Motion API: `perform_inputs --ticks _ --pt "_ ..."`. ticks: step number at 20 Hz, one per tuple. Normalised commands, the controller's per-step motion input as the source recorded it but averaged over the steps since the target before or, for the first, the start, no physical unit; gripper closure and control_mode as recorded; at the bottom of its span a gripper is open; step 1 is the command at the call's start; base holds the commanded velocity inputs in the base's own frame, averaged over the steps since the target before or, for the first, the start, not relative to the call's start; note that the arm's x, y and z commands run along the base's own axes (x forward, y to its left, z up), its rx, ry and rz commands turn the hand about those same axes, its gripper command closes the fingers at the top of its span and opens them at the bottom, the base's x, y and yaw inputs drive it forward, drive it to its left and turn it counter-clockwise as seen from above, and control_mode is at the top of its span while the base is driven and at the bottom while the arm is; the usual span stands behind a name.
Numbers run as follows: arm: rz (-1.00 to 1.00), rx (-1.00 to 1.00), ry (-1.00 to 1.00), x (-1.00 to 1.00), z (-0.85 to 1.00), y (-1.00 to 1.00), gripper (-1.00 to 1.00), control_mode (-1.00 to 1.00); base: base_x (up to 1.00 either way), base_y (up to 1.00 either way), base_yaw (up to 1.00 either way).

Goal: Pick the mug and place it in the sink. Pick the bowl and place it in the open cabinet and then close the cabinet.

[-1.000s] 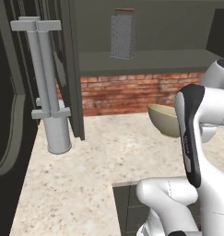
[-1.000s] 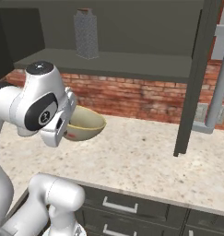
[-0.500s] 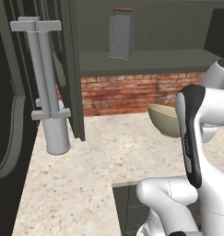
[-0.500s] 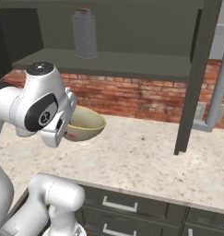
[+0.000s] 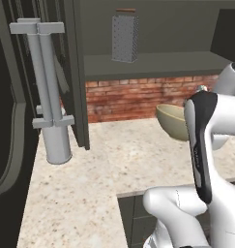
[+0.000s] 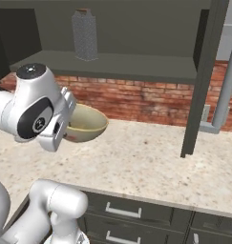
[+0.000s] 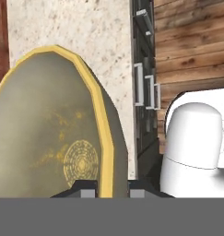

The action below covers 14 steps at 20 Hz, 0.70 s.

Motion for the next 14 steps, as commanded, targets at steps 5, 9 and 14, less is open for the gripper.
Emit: perform_inputs --ticks 5,9,14 --pt "0.00 -0.12 -0.36 -0.39 0.52 0.12 1.00 -1.00 0.00 0.00 0.00" --pt "0.00 -0.07 -0.29 -0.35 0.49 0.01 1.00 -1.00 0.00 0.00 0.00" --pt "0.00 -0.05 -0.16 -0.13 0.54 0.01 1.00 -1.00 0.00 0.00 0.00"
